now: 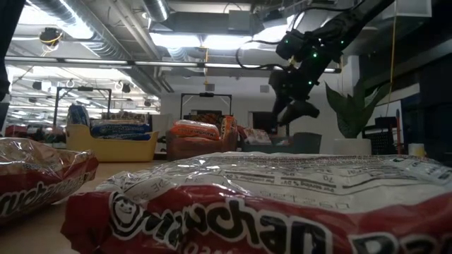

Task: Sort Maruchan noodles
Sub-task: Put the red noodle pack into the blue bin

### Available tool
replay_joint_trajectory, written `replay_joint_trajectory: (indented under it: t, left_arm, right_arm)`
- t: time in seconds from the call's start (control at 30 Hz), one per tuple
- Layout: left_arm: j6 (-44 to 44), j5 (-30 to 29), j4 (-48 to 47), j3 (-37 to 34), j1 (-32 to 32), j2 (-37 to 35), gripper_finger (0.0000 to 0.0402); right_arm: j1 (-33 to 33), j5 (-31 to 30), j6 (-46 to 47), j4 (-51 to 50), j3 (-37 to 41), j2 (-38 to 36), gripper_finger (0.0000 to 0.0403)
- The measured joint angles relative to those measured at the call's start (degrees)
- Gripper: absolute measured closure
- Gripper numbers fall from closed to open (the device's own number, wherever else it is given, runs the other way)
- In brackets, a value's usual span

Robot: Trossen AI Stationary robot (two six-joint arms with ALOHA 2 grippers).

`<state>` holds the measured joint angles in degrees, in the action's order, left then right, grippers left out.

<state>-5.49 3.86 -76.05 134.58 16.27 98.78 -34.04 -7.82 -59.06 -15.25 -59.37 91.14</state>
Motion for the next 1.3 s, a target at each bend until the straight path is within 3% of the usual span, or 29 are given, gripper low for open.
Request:
replay_joint_trajectory:
  t: [0.2,0.5,0.77,1.0,1.3]
  left_arm:
    - [-0.07,-0.54,-1.09,0.0,0.0,0.02,0.0233]
    - [0.04,-1.4,-0.87,0.0,-0.02,0.04,0.0233]
    - [0.01,-1.43,-0.71,0.0,0.0,0.04,0.0233]
    - [-0.78,-1.49,-1.78,0.0,-0.57,0.04,0.0233]
    - [-2.1,-1.49,-1.95,0.0,-2.56,0.04,0.0233]
  right_arm:
    - [-2.07,1.12,0.98,3.26,-0.02,2.22,0.0171]
    - [-0.78,7.79,3.75,-22.44,-3.67,-1.33,0.0171]
    - [-0.87,7.23,3.12,-17.94,-0.99,3.0,0.0171]
    - [-0.87,-3.27,1.7,-7.39,-0.75,6.53,0.0171]
    - [-0.87,-3.45,1.52,-5.5,-5.71,6.2,0.0171]
